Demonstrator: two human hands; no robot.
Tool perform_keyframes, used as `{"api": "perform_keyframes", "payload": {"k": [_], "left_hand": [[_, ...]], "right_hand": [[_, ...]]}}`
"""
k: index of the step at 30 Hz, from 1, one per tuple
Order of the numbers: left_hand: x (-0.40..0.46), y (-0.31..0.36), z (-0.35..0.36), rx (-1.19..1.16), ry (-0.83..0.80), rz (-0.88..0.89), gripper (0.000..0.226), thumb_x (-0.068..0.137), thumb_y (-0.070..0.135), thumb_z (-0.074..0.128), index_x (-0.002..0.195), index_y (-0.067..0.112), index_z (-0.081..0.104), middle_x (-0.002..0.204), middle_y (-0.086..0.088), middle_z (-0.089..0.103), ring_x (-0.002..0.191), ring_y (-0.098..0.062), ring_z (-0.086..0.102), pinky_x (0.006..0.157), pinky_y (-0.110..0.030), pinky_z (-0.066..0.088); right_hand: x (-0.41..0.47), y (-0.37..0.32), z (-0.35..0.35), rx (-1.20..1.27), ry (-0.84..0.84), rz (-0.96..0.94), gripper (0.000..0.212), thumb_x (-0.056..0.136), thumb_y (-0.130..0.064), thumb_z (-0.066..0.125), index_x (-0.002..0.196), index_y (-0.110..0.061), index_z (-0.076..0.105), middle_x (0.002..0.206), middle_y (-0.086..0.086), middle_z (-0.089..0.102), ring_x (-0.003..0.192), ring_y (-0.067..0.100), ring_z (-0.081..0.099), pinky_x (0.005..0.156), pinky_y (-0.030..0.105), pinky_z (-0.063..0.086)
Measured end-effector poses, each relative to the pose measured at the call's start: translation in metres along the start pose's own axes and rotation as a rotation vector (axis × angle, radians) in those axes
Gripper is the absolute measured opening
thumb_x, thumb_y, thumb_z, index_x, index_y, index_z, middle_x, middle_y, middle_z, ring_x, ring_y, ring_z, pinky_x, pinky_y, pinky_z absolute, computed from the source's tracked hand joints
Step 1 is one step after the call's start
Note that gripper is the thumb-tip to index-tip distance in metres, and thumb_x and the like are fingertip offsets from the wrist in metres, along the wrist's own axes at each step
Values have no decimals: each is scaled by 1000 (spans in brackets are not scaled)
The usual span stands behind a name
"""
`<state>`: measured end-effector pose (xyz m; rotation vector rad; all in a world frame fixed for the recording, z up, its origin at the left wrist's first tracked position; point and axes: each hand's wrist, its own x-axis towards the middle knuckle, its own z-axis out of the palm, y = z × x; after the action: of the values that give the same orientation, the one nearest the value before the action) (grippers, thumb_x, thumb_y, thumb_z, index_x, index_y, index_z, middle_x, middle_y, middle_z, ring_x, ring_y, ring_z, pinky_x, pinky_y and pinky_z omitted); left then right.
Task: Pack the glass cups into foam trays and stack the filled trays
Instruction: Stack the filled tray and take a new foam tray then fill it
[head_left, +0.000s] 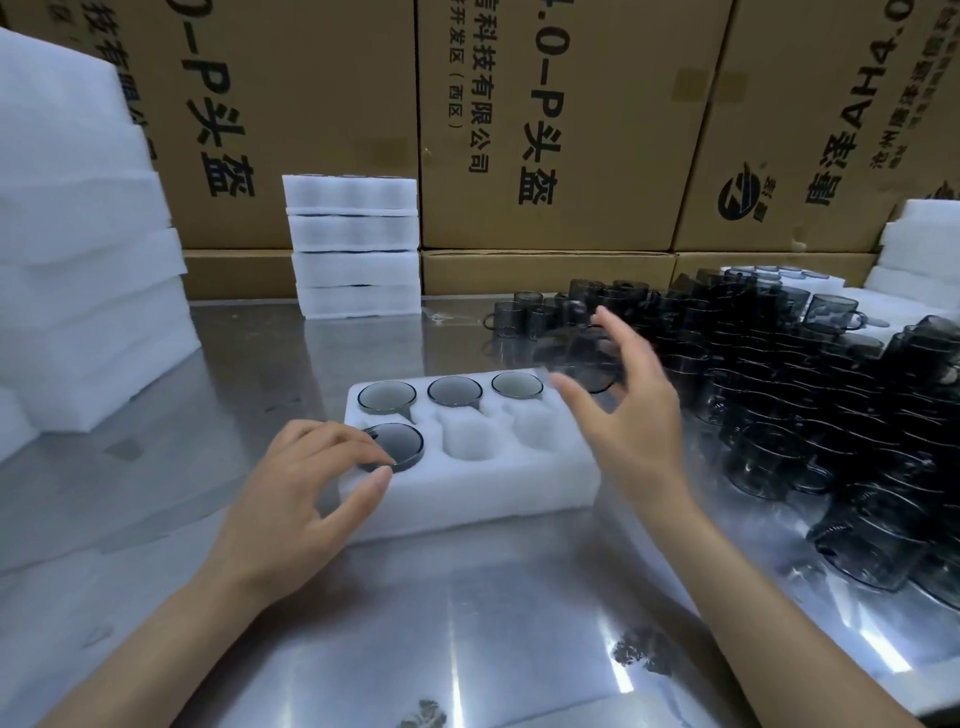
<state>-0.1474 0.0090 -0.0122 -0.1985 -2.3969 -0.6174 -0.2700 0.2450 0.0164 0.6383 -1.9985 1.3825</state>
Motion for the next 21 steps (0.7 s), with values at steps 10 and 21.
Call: {"api": "perform_keyframes", "payload": {"k": [10, 21], "left_hand": [[1, 1, 0, -22, -7, 6, 41, 87, 48, 40, 90, 21, 71, 95, 21, 62, 99, -18, 49, 90, -16, 33], [1, 5, 1, 12, 0, 3, 40, 86, 48, 40, 89, 22, 71, 93, 20, 62, 97, -14, 48, 88, -18, 34]], "right_hand": [[-21, -26, 32, -168, -591, -251, 52, 91, -20, 60, 141, -19, 44, 144, -7, 41, 131, 12, 37, 106, 16, 26], [-21, -23, 34, -240, -564, -129, 58, 85, -45, 64, 138, -28, 47, 123, -13, 52, 115, 12, 45, 97, 28, 39]]}}
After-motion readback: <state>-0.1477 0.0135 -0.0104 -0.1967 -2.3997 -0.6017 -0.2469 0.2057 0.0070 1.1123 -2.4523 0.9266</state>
